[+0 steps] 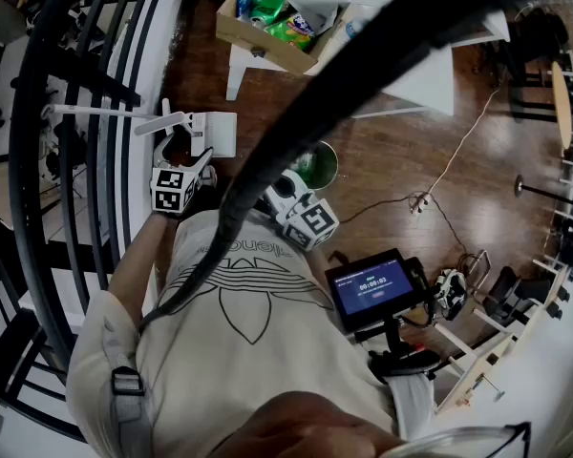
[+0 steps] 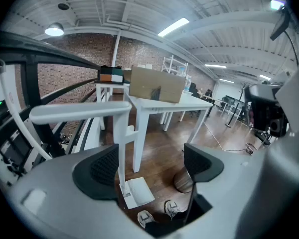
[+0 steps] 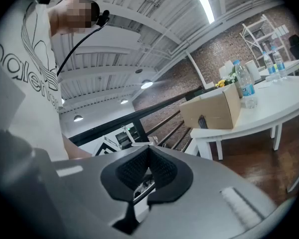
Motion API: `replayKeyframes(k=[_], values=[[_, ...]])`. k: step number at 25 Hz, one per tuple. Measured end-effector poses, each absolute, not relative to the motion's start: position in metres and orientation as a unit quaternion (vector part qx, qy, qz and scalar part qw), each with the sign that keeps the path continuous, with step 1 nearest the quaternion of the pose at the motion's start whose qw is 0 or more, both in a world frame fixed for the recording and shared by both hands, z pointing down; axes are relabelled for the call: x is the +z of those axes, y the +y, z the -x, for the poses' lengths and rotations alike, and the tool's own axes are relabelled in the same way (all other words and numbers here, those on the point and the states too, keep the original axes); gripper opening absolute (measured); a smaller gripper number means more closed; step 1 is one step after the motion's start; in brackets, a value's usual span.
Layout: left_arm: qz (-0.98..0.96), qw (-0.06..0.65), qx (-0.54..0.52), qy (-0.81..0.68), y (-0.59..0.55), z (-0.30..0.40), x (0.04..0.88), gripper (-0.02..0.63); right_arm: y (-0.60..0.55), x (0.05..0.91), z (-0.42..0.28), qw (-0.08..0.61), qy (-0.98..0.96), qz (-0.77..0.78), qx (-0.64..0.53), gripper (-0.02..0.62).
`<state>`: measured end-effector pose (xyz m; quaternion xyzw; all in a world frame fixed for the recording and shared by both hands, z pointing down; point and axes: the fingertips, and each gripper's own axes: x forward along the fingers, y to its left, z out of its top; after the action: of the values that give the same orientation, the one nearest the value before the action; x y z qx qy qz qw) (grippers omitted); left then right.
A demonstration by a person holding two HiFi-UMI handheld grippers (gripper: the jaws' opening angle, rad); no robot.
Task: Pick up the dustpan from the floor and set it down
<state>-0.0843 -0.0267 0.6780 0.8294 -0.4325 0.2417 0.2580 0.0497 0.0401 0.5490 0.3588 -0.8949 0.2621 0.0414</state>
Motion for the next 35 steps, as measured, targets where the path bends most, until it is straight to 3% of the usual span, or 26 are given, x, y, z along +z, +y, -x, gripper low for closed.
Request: replayKeyframes(k=[12,13,14,15,20,35], values=[[-0.845,0.154,0.228,-0.459,-0.135,0.095,0.732,0.43,0.053,0.601,-0.043,0.067,-0.873,-0.352,0.332,0.002],[-0.841,0.147,0.237,-0.463,-0.137,0.095,0.726,0.373,0.058,0.596,-0.048,0.068,-0.869,-0.357,0.335,0.003],[-0.836,0.146,0.25,-0.466,-0.137,0.095,0.721,0.166,0.062,0.59,-0.053,0.069,-0.866,-0.362,0.338,0.002],[-0.83,0.154,0.262,-0.467,-0.136,0.097,0.716,0.069,0.065,0.584,-0.056,0.069,-0.863,-0.367,0.341,0.002],[-0.823,0.203,0.272,-0.455,-0.128,0.093,0.713,0.069,0.065,0.584,-0.059,0.055,-0.862,-0.378,0.333,0.002],[-0.841,0.166,0.23,-0.461,-0.092,0.086,0.571,0.067,-0.004,0.541,-0.046,-0.026,-0.908,-0.359,0.215,0.002]])
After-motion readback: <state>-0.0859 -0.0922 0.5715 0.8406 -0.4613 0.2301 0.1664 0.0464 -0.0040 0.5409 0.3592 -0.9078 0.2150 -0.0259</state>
